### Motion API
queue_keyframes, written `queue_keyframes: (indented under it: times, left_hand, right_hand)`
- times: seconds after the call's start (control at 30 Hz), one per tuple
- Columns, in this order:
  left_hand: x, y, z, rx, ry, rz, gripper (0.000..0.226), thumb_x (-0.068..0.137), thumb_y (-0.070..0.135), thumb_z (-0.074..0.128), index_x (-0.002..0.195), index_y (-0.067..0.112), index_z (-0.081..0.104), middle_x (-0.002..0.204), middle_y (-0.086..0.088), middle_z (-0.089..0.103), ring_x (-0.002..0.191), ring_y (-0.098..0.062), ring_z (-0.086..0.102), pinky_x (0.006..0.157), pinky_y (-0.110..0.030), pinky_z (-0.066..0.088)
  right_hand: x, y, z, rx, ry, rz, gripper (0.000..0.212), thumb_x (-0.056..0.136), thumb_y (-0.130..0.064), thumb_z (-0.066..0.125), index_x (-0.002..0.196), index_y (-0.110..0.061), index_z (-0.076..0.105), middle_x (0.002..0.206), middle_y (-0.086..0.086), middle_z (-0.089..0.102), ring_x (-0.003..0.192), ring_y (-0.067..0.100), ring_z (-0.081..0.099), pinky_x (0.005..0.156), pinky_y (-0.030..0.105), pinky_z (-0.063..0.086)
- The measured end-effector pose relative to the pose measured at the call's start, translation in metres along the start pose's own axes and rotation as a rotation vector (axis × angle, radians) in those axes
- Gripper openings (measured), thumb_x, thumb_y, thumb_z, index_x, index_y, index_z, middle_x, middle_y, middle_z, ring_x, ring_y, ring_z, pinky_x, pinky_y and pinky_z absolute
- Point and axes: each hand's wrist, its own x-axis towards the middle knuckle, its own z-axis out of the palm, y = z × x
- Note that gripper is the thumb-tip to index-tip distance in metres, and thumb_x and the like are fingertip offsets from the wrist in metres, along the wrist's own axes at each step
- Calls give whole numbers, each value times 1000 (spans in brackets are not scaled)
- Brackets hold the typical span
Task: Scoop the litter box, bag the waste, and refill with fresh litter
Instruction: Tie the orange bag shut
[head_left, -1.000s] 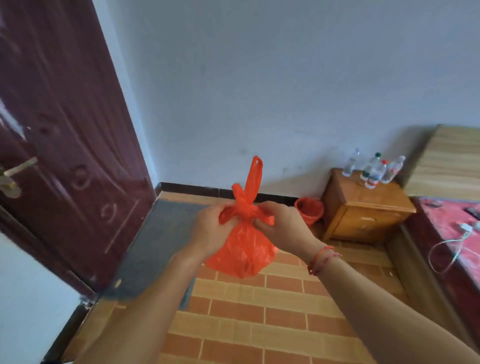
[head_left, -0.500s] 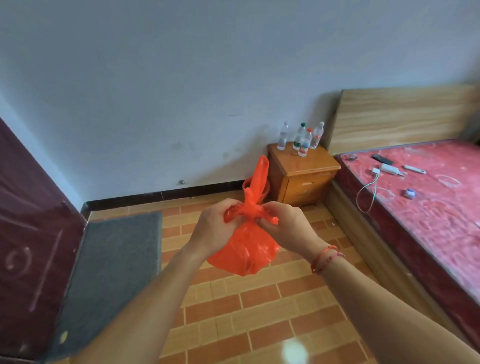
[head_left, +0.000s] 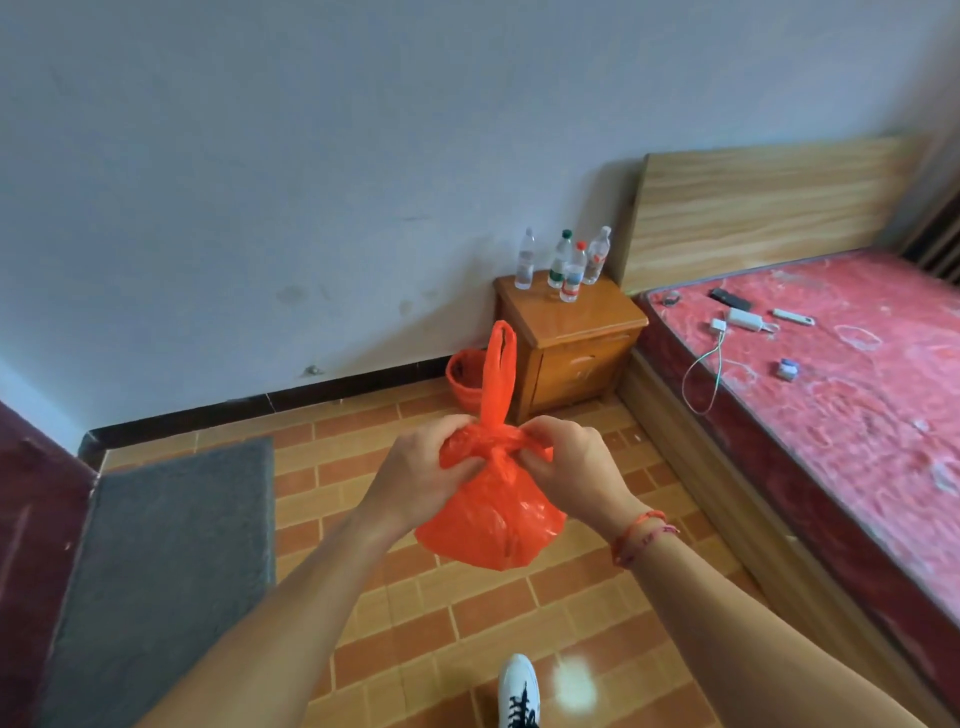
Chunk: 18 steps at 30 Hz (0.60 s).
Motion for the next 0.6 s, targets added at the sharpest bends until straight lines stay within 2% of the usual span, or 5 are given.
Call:
queue_keyframes:
  times: [0.1, 0.23, 0.33, 0.47, 0.6]
  left_hand:
    - [46, -8, 8, 16, 4, -30, 53, 79, 63, 70, 123, 35, 62, 110, 19, 69, 101, 0, 64, 87, -32, 54]
    - [119, -21, 21, 94, -7, -12, 40, 84, 60, 67, 114, 35, 65, 102, 19, 69, 95, -1, 63, 84, -35, 52]
    - [165, -28, 31, 146, -4, -34, 33, 84, 55, 67, 112, 35, 66, 100, 17, 68, 93, -5, 62, 83, -38, 51]
    - [216, -32, 38, 138, -9, -83, 31, 87, 50, 67, 113, 34, 67, 101, 17, 68, 93, -3, 61, 81, -31, 50]
    - [259, -41, 41, 131, -22, -111, 28, 87, 48, 67, 111, 33, 67, 100, 16, 68, 92, -3, 61, 77, -25, 48]
  right_hand:
    - [46, 22, -2, 29, 3, 7, 18, 86, -30, 61, 100, -23, 71, 91, -6, 72, 86, 15, 66, 74, 32, 54]
    - [112, 53, -11, 60, 3, 12, 19, 84, -30, 62, 100, -24, 71, 93, -7, 73, 89, 16, 66, 76, 33, 53]
    - [154, 71, -20, 61, -35, 21, 19, 85, -31, 62, 100, -24, 71, 93, -7, 73, 88, 16, 67, 74, 29, 52]
    - [206, 90, -28, 62, -63, 27, 21, 85, -30, 62, 102, -22, 71, 95, -7, 73, 89, 14, 66, 71, 22, 47]
    - [251, 104, -28, 61, -85, 39, 22, 84, -30, 63, 103, -22, 71, 97, -4, 73, 93, 17, 66, 77, 27, 51]
